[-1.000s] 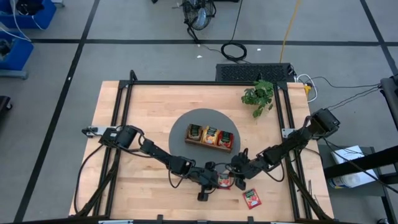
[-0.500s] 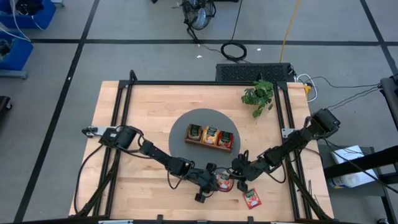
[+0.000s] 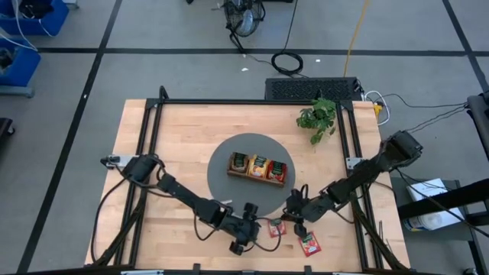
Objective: Pick & Place Tea
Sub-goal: Put the red tea bag into the right compartment of the wooden organizer
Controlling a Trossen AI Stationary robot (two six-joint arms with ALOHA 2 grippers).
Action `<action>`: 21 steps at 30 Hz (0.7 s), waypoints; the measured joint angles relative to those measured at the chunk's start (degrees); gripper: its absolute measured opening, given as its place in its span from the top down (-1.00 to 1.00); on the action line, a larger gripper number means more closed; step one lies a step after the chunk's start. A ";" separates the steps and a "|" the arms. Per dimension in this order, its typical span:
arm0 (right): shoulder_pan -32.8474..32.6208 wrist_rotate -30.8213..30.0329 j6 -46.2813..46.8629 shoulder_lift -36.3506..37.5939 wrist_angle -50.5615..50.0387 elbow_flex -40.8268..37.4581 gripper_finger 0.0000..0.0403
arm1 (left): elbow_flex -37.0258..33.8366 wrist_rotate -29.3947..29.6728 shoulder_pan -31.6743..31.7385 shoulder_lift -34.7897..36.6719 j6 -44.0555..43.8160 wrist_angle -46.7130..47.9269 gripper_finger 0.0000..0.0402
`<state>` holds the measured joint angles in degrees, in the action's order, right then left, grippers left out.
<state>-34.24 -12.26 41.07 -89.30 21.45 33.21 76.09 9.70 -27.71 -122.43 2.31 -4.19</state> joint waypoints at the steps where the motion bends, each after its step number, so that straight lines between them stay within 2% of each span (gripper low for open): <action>1: 0.00 -0.37 -0.86 1.29 -0.10 0.00 1.00 | 0.03 0.72 -0.20 0.12 -0.07 0.97 -0.11; 5: 0.19 -5.12 -5.62 8.88 -3.30 0.02 1.00 | 0.05 1.19 -0.35 0.15 -0.70 3.42 -0.12; 11: 0.82 -20.78 -15.49 21.68 -12.66 0.04 1.00 | 0.12 1.37 0.10 0.15 -1.32 3.33 -0.12; 14: 2.30 -25.15 -19.33 25.05 -16.77 0.04 1.00 | 0.12 1.37 0.05 0.15 -1.30 3.26 -0.12; 17: 4.95 -26.85 -21.41 25.13 -19.69 0.04 1.00 | 0.12 1.35 0.04 0.15 -1.30 3.48 -0.12; 21: 8.90 -25.17 -22.30 22.78 -19.51 0.04 1.00 | 0.14 1.37 0.10 0.15 -1.36 3.63 -0.12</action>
<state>-25.34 -37.43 18.77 -66.52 1.94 33.26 76.23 11.07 -27.62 -122.28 0.95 -0.56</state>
